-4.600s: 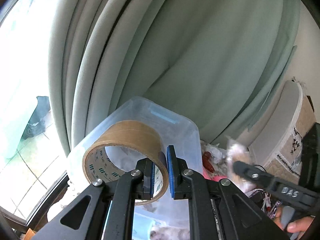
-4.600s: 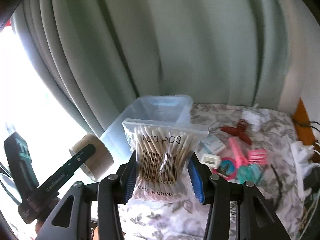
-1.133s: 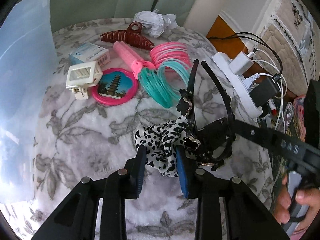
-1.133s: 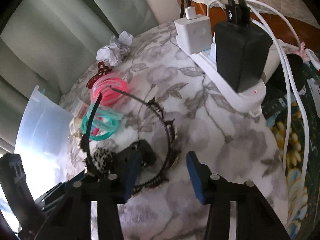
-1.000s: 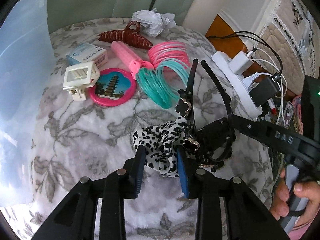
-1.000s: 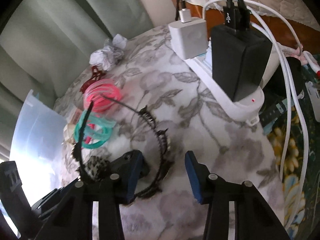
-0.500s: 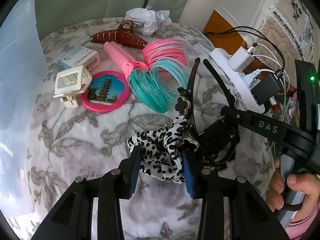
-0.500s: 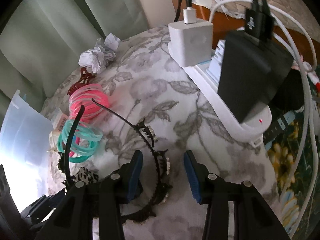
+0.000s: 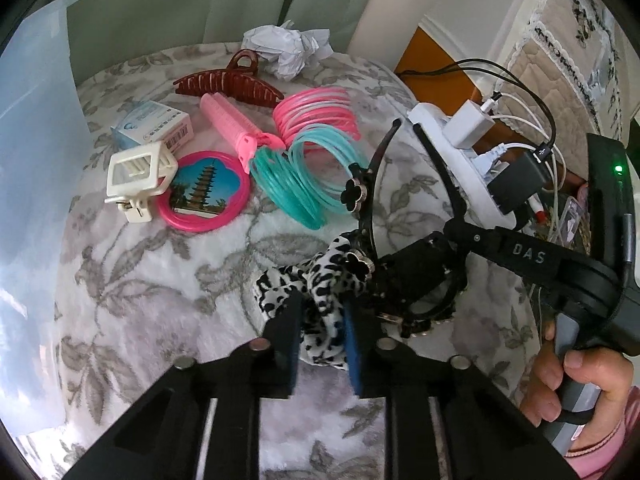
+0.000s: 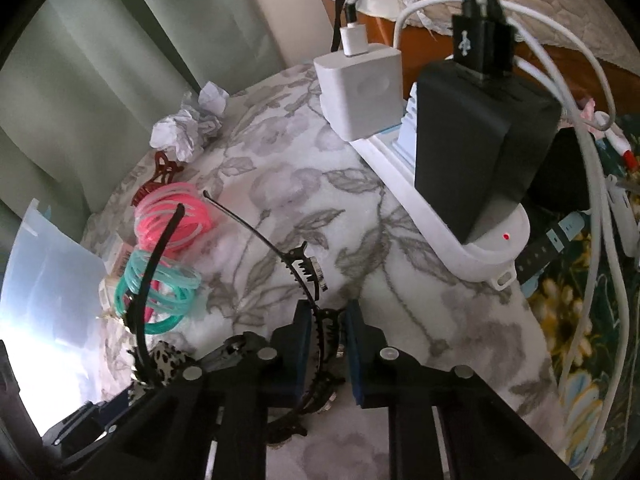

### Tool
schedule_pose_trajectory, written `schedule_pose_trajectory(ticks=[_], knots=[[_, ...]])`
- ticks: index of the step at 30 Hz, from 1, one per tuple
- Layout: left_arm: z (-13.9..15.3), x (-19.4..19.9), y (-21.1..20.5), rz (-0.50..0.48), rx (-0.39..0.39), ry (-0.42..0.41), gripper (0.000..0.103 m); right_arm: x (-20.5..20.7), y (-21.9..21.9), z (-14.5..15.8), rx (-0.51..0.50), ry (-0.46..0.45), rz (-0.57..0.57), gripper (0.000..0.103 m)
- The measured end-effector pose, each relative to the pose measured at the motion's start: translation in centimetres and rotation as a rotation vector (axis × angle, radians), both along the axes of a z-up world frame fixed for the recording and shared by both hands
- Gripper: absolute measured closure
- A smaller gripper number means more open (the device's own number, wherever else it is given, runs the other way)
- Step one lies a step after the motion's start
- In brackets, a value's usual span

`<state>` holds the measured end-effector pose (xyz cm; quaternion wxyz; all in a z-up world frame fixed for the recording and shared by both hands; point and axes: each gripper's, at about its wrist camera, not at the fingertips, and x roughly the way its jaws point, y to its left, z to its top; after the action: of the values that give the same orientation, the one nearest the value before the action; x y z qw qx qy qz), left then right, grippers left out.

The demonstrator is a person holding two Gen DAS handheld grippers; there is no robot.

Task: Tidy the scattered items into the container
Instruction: 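Grasp the black headband with the right tool while the left tool holds the scrunchie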

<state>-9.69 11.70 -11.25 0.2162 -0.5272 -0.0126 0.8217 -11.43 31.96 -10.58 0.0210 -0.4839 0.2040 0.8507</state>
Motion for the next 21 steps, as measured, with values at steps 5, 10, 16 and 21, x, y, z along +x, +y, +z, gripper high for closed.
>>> schedule_pose_trajectory(ticks=[5,10,16,21], knots=[[0.7,0.3,-0.2,0.018,0.015,0.015,0.096,0.7,0.5,1.2,-0.015,0.039,-0.015,0.084],[1.8,1.1,-0.3,0.029,0.018,0.038,0.096,1.8,1.0,2.4,-0.024,0.075,-0.034,0.084],[3.6,2.2,-1.1,0.054,0.021,0.076,0.096,3.3,1.3,4.3,-0.033,0.127,-0.045,0.084],[5.0,3.2,-2.2,0.084,0.043,0.108,0.096,4.6,1.4,5.9,-0.039,0.169,-0.049,0.085]])
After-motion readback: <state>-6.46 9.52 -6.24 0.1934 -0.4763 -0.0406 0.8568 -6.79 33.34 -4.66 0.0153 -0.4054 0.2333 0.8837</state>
